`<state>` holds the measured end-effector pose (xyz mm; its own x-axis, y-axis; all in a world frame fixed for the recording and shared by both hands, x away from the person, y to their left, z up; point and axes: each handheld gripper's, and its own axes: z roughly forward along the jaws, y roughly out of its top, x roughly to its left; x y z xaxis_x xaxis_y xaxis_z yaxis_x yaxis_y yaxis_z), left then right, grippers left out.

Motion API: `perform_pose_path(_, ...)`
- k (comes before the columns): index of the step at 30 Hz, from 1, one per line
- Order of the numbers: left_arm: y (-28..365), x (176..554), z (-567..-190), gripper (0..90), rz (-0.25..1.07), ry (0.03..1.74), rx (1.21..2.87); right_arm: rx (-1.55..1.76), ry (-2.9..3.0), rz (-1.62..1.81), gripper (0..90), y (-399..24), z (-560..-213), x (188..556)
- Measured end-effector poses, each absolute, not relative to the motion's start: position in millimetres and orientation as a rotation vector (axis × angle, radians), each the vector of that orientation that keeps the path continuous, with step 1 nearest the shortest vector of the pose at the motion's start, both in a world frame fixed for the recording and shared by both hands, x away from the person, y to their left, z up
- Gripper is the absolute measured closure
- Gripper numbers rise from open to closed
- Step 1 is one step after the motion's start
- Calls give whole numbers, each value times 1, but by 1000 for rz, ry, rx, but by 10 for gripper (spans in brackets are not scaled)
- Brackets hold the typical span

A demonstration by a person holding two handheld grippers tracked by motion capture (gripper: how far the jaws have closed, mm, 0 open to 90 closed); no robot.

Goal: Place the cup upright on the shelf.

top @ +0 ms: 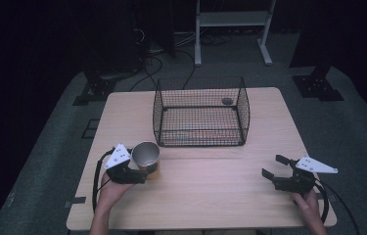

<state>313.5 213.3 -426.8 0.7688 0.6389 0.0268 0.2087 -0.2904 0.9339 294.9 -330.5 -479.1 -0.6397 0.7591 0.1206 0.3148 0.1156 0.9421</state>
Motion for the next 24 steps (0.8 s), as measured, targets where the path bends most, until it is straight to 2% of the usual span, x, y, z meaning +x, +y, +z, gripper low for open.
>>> perform_pose_path(24,168,326,-404,142,389,525,1888,1036,2012,1527,129,-330,-479,295)
